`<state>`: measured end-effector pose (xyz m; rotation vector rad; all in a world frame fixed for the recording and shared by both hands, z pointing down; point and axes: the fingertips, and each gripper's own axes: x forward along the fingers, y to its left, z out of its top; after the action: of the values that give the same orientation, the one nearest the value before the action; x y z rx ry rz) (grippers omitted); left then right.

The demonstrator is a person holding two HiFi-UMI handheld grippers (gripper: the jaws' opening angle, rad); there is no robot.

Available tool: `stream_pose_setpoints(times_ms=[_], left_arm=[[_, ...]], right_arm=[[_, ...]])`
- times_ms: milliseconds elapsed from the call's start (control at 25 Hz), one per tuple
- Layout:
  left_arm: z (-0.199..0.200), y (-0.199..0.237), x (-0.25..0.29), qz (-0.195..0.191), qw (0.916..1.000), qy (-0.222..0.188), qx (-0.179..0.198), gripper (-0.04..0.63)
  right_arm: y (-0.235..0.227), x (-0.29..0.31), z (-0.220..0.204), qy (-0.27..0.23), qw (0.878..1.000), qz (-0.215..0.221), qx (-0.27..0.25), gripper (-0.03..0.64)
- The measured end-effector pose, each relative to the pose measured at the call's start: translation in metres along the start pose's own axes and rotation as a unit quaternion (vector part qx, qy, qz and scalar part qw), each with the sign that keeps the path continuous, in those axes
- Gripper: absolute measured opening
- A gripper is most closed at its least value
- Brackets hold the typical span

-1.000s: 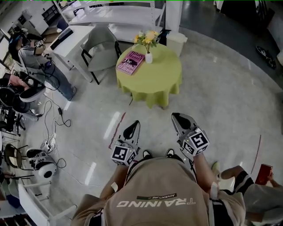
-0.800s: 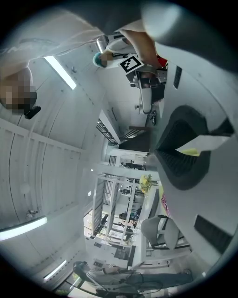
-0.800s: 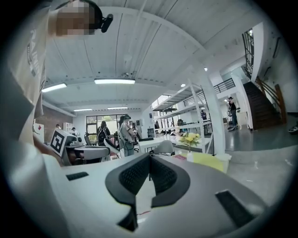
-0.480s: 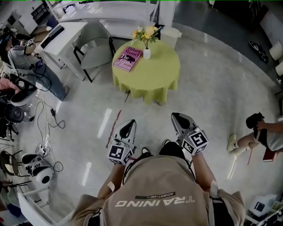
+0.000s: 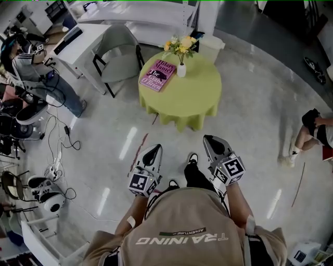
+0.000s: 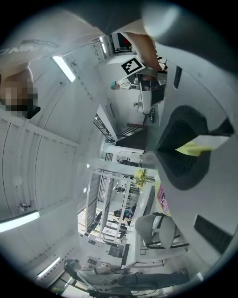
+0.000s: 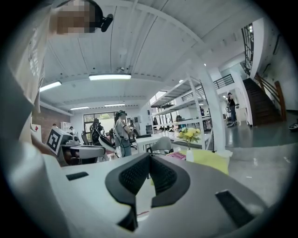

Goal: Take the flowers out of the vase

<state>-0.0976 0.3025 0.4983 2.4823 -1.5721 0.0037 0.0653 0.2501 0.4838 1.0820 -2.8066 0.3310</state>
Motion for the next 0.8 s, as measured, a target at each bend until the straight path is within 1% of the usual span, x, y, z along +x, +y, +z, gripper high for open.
stream_pose_setpoints(times_ms=[120, 280, 440, 600, 720, 800], left_arm=[[0.006, 0.013, 0.03, 0.011, 0.9997, 0.011, 0.016, 0.006], [0.016, 0.018, 0.083, 0.015, 0.9991, 0.019, 0.034, 0.006], [0.034, 0.009, 0.134, 0.014, 0.9995, 0.016, 0.024, 0.006], [0.035, 0.006, 0.173, 0.019, 0.9995, 0.023, 0.012, 0.006], [0.03, 0.008, 0.195, 0.025, 0.9993, 0.03, 0.003, 0.006], [0.029, 0.012, 0.205, 0.028, 0.999, 0.034, 0.003, 0.006]], right_arm=[[-0.03, 0.024, 0.001, -0.004, 1.0, 0.008, 0.001, 0.002], [-0.074, 0.048, 0.011, -0.009, 1.0, 0.023, -0.018, 0.002], [-0.123, 0.058, 0.018, -0.011, 0.999, 0.031, -0.01, 0.002], [-0.166, 0.065, 0.018, -0.013, 0.999, 0.034, -0.001, 0.002], [-0.184, 0.069, 0.013, -0.007, 0.999, 0.038, 0.0, 0.002], [-0.192, 0.073, 0.008, -0.007, 0.999, 0.039, 0.01, 0.002]])
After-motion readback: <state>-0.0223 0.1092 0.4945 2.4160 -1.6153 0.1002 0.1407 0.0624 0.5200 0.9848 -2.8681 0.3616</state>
